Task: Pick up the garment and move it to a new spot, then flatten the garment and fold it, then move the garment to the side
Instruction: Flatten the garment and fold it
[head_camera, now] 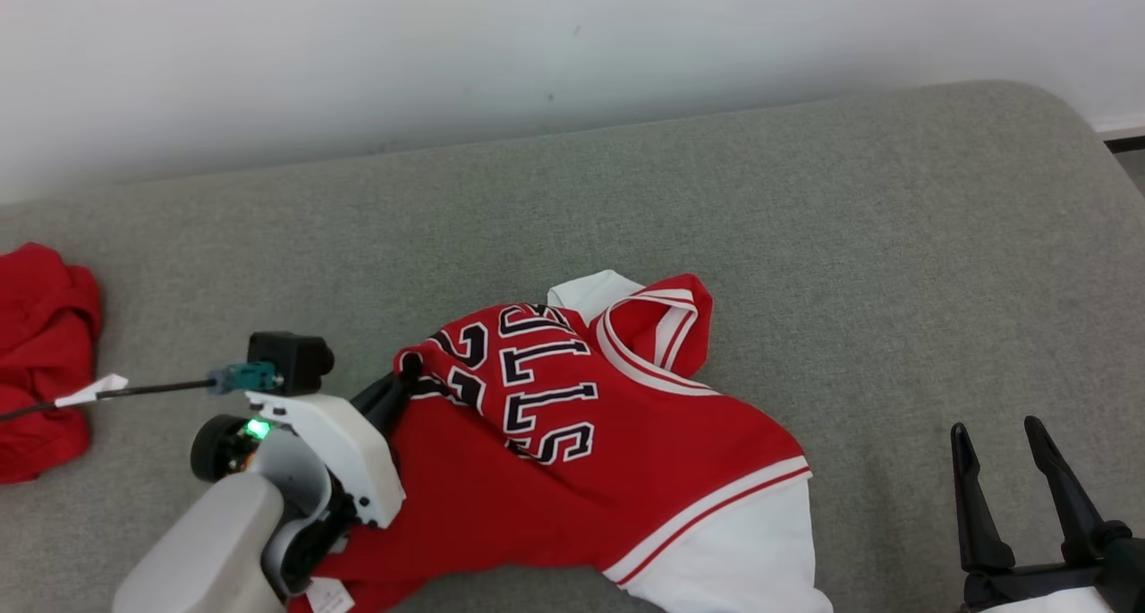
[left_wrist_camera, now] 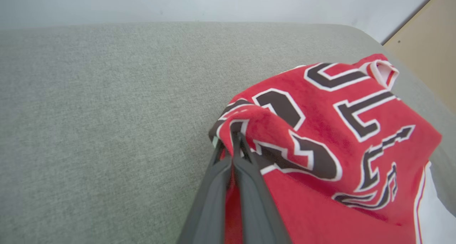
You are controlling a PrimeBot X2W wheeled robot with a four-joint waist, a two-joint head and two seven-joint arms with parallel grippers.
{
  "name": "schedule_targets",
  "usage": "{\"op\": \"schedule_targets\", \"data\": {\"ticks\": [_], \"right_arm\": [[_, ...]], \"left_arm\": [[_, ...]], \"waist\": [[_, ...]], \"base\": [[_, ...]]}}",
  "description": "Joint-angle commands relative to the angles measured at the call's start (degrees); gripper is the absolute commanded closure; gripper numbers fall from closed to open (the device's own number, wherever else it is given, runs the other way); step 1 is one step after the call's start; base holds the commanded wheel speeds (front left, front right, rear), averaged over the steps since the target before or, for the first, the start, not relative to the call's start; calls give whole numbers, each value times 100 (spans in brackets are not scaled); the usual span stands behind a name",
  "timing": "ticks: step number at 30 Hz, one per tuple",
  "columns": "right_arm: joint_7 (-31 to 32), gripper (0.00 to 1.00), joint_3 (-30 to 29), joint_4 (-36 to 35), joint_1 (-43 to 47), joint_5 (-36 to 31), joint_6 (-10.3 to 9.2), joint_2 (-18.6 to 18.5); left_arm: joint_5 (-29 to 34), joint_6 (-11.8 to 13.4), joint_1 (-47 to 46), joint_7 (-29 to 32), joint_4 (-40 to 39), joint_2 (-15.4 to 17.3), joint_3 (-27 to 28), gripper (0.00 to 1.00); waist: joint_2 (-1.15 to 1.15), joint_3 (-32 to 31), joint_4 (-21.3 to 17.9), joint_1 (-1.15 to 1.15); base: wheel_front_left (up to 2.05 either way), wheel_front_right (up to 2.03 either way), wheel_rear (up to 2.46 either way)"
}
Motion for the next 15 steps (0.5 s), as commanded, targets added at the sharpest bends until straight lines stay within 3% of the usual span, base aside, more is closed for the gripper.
{"op": "schedule_targets", "data": {"ticks": [1,6,8,9,15], "right_arm": [[-2,0,-17,7,-60,-57,-10,-19],[-2,0,-74,38,-51,-82,-10,5],[-2,0,-108,63,-12,-81,-10,17],[-2,0,-122,63,5,-86,-10,27],[-2,0,-197,-39,99,-96,-10,37]], "left_arm": [[100,-8,-172,-61,172,-24,9,100],[276,-14,-474,-310,706,-142,-63,100],[297,28,-502,-473,874,-184,-47,63],[302,43,-488,-558,936,-197,-28,0],[344,329,-191,-1116,756,-60,145,0]], "waist": [[0,87,-76,0],[0,118,-95,0],[0,67,-65,0],[0,36,-43,0],[0,-193,168,0]], "base": [[0,0,0],[0,0,0],[0,0,0],[0,0,0],[0,0,0]]}}
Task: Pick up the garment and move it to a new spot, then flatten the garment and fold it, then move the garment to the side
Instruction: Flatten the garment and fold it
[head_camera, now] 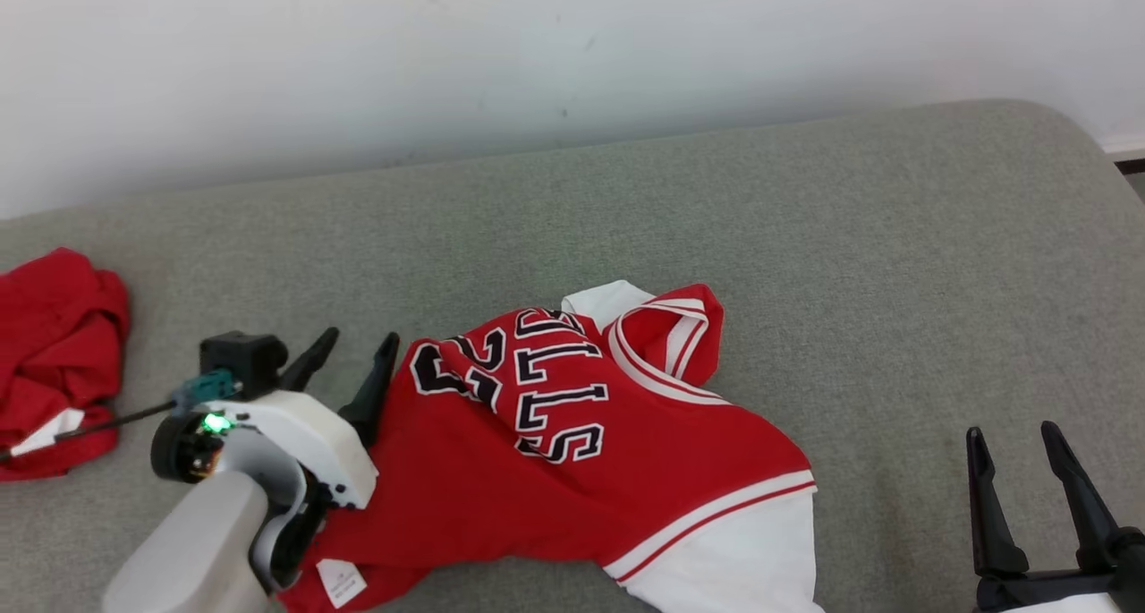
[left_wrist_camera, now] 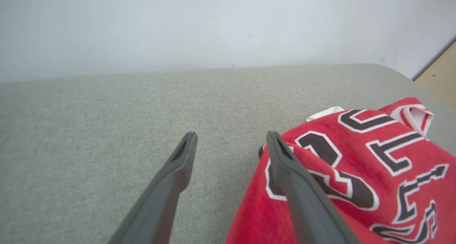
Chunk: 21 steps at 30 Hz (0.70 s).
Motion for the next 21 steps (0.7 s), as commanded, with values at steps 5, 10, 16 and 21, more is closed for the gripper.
{"op": "schedule_targets", "data": {"ticks": [5,10,16,21], "right_arm": [[-1,0,-91,-106,160,-15,-10,-16],[-1,0,-143,-144,287,-10,-10,-25],[-1,0,-76,-114,349,4,-10,-60],[-1,0,-44,-107,350,14,-10,-124]], "left_arm": [[-109,416,617,-377,-642,268,290,0],[-237,877,1571,-268,-1536,439,339,0],[-489,1336,2559,-105,-2379,491,361,0],[-583,1596,3183,138,-2916,651,299,0]], "waist": [[0,-234,249,0],[0,-333,397,0],[0,-354,466,0],[0,-335,466,0]], "base": [[0,0,0],[0,0,0],[0,0,0],[0,0,0]]}}
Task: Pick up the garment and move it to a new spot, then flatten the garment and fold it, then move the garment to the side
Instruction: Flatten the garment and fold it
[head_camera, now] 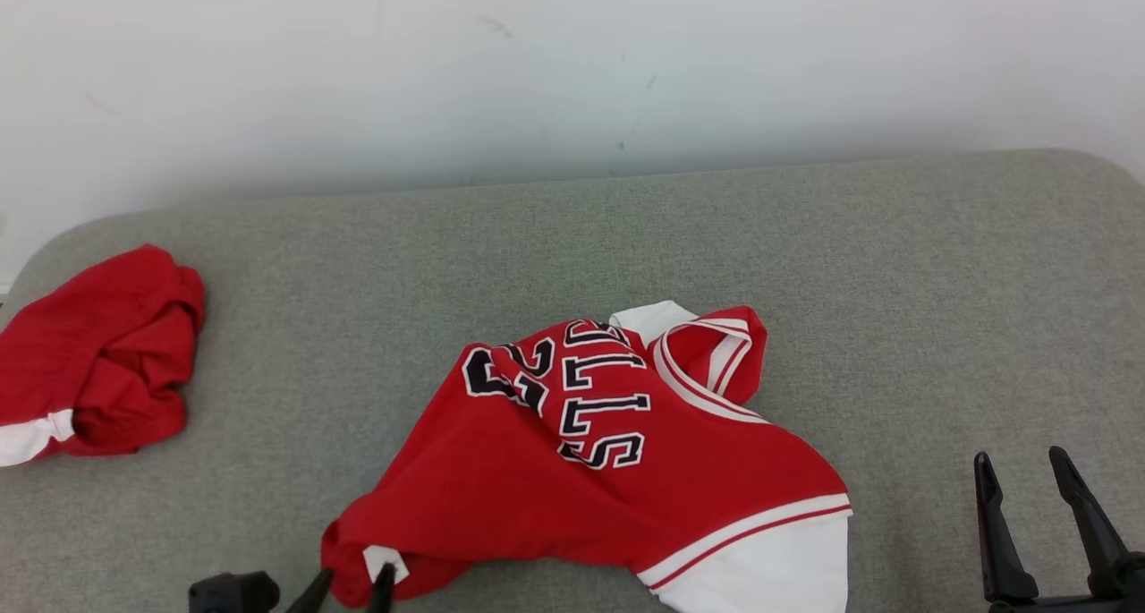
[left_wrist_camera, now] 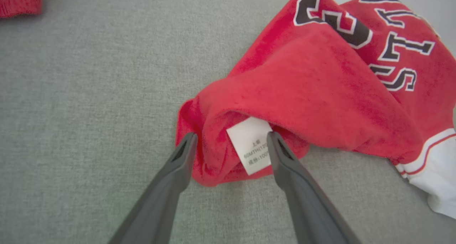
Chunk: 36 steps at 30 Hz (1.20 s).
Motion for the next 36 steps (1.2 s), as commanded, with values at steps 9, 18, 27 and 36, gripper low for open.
{"op": "schedule_targets", "data": {"ticks": [9,18,27,36], "right_arm": [[-1,0,28,16,-12,57,-10,-101],[-1,0,57,31,-56,64,-10,-118],[-1,0,14,19,-80,62,-10,-74],[-1,0,-124,74,124,30,-10,-27]], "left_arm": [[-66,54,304,333,-131,265,-107,0],[-132,-95,72,205,275,111,-90,45],[4,-309,-251,157,618,67,-206,100],[822,-576,-375,583,-357,1256,-591,100]], "waist": [[0,82,1,0],[0,130,-99,0],[0,184,-118,0],[0,-13,120,0]], "base": [[0,0,0],[0,0,0],[0,0,0],[0,0,0]]}}
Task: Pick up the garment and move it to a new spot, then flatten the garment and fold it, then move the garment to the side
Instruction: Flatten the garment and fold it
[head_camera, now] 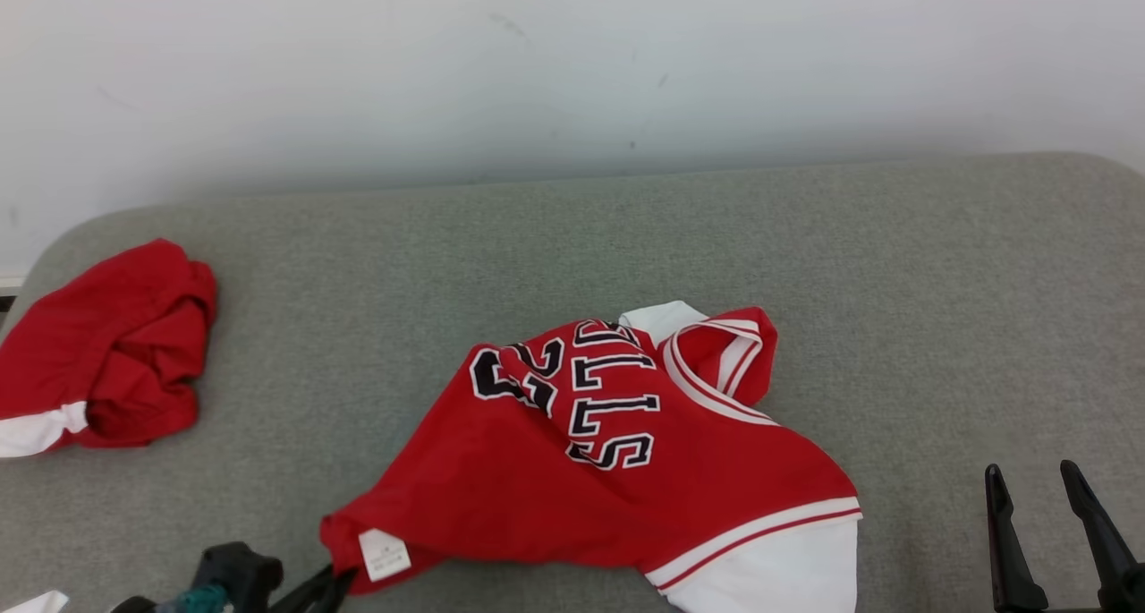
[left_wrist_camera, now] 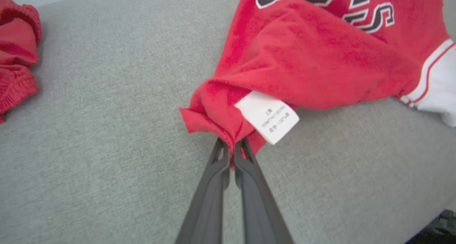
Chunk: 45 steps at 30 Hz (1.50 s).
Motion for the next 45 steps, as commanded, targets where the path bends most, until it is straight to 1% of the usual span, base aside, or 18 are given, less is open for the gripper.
{"op": "schedule_targets", "data": {"ticks": [1,3,6,9,12,16,20,22,23,26,27,28,29,30,34,39,42,45], "right_arm": [[-1,0,-15,10,40,26,-10,6],[-1,0,-8,-1,55,25,-10,9],[-1,0,-6,-19,43,26,-10,11],[-1,0,-15,-21,34,32,-10,19],[-1,0,-12,23,56,18,-10,19],[-1,0,14,53,25,16,-10,19],[-1,0,36,82,-15,16,-10,-13],[-1,0,43,96,-21,20,-10,-24],[-1,0,43,96,-21,20,-10,-24],[-1,0,76,142,-8,9,-10,-41],[-1,0,85,153,-7,12,-10,-51],[-1,0,96,157,-5,18,-10,-61],[-1,0,106,163,-4,21,-10,-66],[-1,0,113,172,1,19,-10,-76],[-1,0,111,190,38,40,-10,-107],[-1,0,79,196,140,49,-10,-127],[-1,0,106,181,145,55,-10,-131],[-1,0,86,109,170,64,-10,-115]], "left_arm": [[266,-126,-38,148,-260,310,-150,100],[665,-248,-17,398,-566,748,-379,100],[1074,-419,70,633,-814,1126,-685,100],[1364,-464,51,489,-732,1227,-816,100],[1521,-433,-33,113,-450,1056,-832,100],[1521,-424,-77,-237,122,812,-844,100],[1473,-278,-222,-459,723,594,-723,100],[1341,-151,-284,-613,1002,413,-586,100],[1341,-151,-284,-613,1002,413,-586,100],[1208,-17,-365,-782,1332,187,-451,98],[1172,12,-377,-825,1425,124,-433,75],[1130,31,-386,-853,1517,59,-420,56],[1085,60,-385,-874,1606,3,-399,21],[1064,76,-371,-868,1696,-36,-386,0],[850,-37,-273,-861,2047,-97,-333,0],[592,-4,-137,-831,2209,-7,-171,0],[421,129,-16,-966,2145,36,4,0],[282,360,122,-1231,1926,-36,289,0]], "waist": [[0,-60,74,0],[0,-79,120,0],[0,-64,160,0],[0,-48,193,0],[0,-47,223,0],[0,-66,231,0],[0,-94,234,0],[0,-114,241,0],[0,-114,241,0],[0,-158,240,0],[0,-165,237,0],[0,-173,236,0],[0,-187,234,0],[0,-201,230,0],[0,-270,233,0],[0,-372,284,0],[0,-416,309,0],[0,-461,335,0]], "base": [[0,0,0],[0,0,0],[0,0,0],[0,0,0],[0,0,0],[0,0,0],[0,0,0],[0,0,0],[0,0,0],[0,0,0],[0,0,0],[0,0,0],[0,0,0],[0,0,0],[0,0,0],[0,0,0],[0,0,0],[0,0,0]]}}
